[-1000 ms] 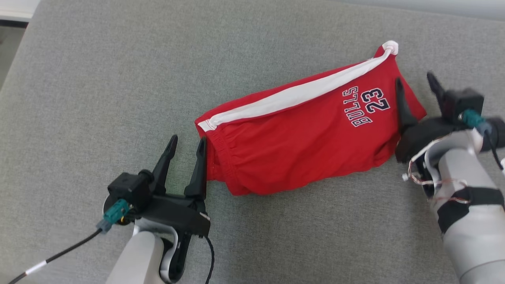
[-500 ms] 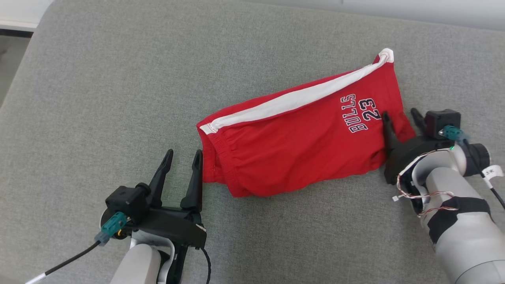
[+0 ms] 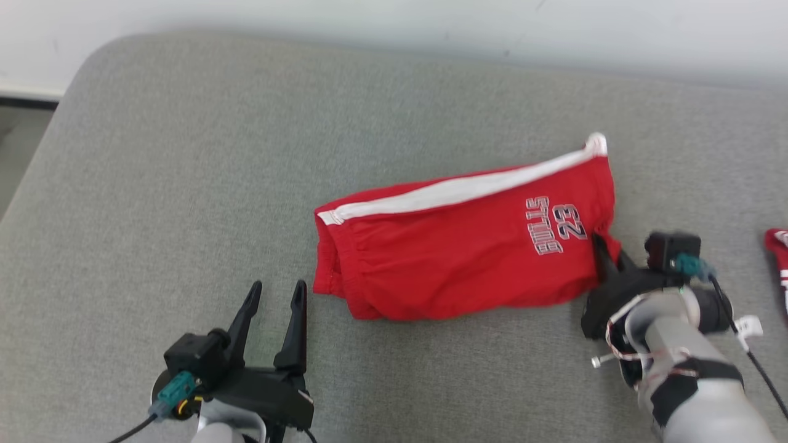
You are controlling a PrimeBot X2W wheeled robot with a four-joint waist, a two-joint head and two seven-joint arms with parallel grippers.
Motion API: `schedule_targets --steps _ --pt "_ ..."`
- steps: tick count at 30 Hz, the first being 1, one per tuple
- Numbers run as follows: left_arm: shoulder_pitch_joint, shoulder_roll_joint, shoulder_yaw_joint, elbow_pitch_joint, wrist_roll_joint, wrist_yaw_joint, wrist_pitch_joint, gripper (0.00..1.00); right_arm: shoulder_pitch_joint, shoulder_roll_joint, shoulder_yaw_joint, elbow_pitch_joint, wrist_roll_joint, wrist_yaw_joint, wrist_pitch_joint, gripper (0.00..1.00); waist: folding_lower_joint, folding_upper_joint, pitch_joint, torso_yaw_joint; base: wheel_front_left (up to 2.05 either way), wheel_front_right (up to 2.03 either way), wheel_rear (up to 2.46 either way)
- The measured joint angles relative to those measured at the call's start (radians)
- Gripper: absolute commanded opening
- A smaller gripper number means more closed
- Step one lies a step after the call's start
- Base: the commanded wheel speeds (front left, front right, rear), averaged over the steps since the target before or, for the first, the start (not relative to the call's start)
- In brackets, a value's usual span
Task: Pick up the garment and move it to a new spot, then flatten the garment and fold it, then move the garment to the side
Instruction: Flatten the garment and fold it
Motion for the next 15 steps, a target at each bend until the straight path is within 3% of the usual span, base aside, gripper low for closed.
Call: schedule_targets --steps 15 --pt "0.101 0.000 0.010 -0.006 0.015 0.000 0.000 1.00 0.232 0.005 -0.097 -0.205 0.025 0.000 0.000 0.00 0.0000 0.0001 -0.104 -0.074 0.00 0.00 0.00"
